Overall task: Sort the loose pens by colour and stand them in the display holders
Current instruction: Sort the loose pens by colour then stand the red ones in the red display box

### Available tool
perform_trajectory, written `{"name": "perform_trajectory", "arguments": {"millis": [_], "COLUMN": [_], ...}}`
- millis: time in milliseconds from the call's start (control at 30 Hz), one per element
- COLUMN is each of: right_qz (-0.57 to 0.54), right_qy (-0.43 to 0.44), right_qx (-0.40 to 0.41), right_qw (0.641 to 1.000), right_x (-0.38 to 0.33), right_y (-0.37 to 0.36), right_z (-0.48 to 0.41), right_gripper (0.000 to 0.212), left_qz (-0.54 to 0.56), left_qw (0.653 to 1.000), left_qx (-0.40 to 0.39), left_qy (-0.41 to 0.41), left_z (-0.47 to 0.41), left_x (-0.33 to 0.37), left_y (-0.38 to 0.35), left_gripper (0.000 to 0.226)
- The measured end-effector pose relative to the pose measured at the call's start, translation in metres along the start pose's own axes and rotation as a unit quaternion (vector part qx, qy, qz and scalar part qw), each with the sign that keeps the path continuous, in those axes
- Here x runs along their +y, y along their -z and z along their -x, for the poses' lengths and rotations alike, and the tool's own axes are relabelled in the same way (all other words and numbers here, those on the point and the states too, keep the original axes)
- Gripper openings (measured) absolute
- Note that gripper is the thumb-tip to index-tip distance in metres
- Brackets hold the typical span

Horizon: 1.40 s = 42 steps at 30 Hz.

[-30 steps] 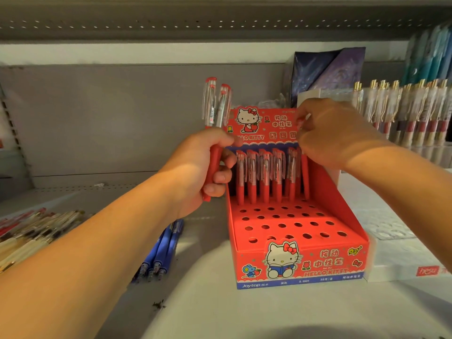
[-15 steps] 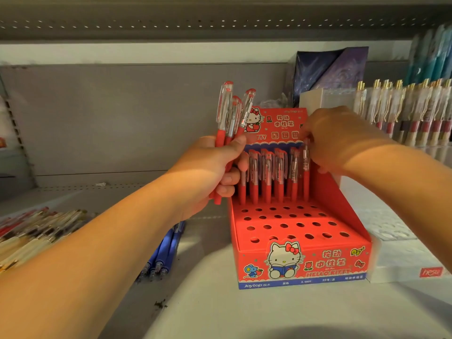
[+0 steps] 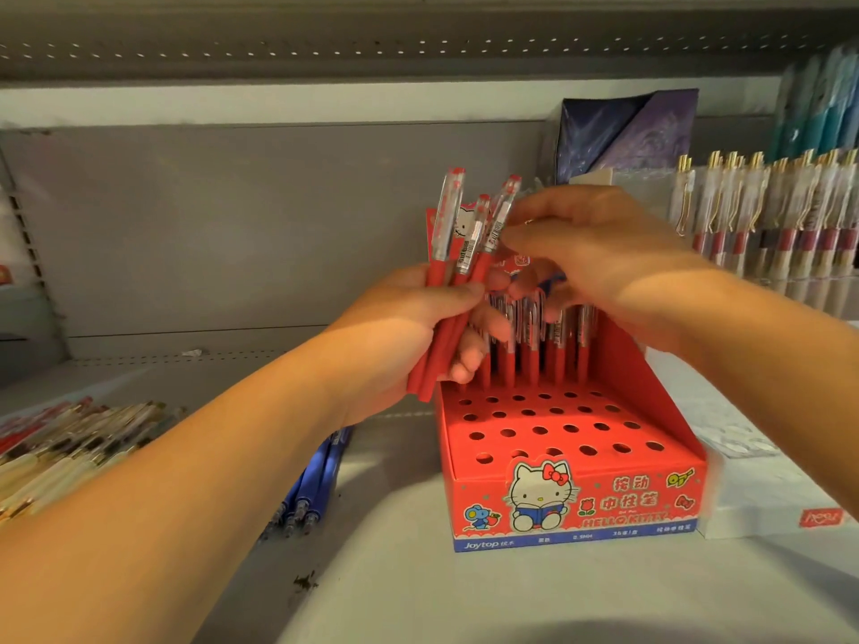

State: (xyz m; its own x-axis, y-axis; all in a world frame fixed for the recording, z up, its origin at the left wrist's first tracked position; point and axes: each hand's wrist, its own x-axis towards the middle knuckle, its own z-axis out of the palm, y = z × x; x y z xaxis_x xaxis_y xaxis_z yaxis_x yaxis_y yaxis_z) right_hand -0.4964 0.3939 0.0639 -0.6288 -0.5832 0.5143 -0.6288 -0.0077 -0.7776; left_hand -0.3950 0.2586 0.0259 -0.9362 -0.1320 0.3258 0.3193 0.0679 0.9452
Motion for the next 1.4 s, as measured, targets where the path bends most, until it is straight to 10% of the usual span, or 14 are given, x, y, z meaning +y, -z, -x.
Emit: {"name": "perform_trajectory", "arguments": {"millis": [467, 667, 867, 1400], "right_qz": [-0.263, -0.301, -0.204, 0.028], "right_qy": [0.032, 0.019, 0.045, 0.075], "right_qx": [-0.018, 0.049, 0.066, -0.009], "right_qw": [0.964, 0.952, 0.976, 0.997], "right_x": [0.012, 0.012, 0.018, 0.038], "right_y": [-0.010, -0.012, -0.012, -0.026], "right_z": [0.000, -0.001, -0.002, -0.003], "right_gripper": [0.021, 0.037, 0.039, 0.042], "left_qz": [-0.008, -0.030, -0.072, 0.017], "left_qw": [1.000, 0.994, 0.972, 0.970], "left_qx": [-0.011, 0.098, 0.224, 0.242], "left_qy": [0.018, 0.028, -0.014, 0.008], "left_z": [0.002, -0.003, -0.009, -0.007], "left_x": [0.006, 0.008, 0.009, 0.014], "left_y": [0.000, 0.002, 0.008, 0.006], "left_gripper": [0.022, 0.023, 0.018, 0.020]}}
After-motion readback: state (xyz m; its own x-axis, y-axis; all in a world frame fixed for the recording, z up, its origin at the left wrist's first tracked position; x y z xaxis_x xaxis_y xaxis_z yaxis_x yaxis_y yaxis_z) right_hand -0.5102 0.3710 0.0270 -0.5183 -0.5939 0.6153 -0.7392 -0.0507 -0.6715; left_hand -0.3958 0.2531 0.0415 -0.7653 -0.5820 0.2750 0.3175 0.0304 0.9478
